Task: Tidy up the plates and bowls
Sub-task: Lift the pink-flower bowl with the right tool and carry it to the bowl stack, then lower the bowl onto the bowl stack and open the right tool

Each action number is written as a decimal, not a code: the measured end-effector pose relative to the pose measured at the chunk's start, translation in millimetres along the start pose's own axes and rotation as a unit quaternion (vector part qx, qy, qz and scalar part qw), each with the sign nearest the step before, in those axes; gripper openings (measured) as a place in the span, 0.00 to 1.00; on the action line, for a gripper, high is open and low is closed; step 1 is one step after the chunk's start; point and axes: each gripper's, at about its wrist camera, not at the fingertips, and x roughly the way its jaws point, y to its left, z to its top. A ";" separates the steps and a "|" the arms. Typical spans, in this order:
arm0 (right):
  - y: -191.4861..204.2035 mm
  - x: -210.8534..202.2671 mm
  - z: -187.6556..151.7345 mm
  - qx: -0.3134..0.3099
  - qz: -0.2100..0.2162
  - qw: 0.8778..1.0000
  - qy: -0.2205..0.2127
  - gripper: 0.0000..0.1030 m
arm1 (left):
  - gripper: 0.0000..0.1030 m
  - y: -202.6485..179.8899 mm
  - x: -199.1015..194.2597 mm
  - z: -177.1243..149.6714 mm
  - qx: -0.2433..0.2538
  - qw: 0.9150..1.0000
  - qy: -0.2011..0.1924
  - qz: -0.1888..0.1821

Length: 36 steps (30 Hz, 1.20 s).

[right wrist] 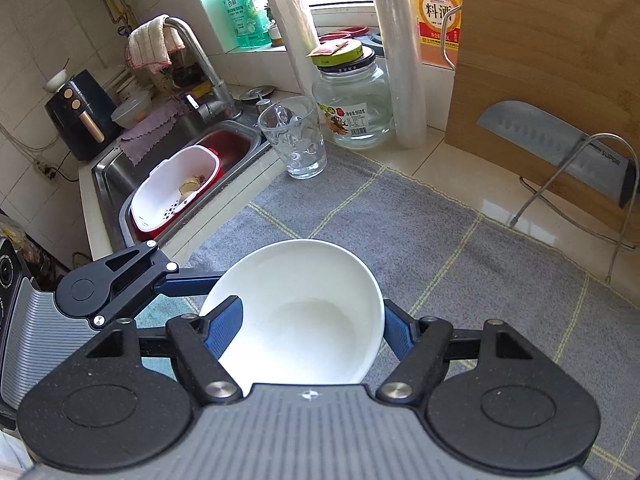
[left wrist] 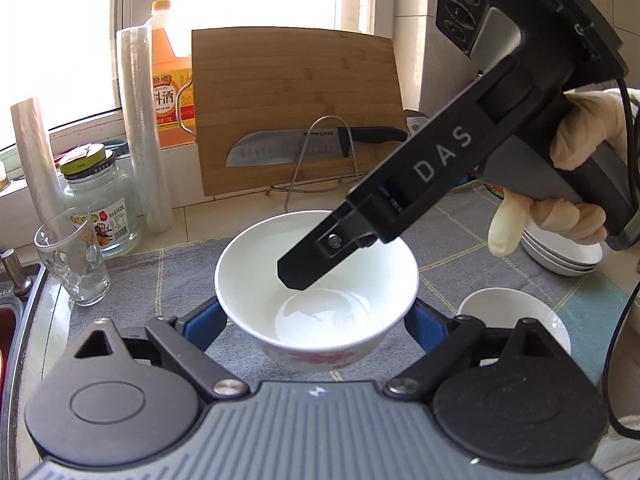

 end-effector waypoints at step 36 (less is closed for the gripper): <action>-24.2 -88.9 -113.5 0.106 -0.080 0.990 -0.047 0.77 | 0.92 -98.0 7.5 -1.6 0.079 0.989 0.016 -0.126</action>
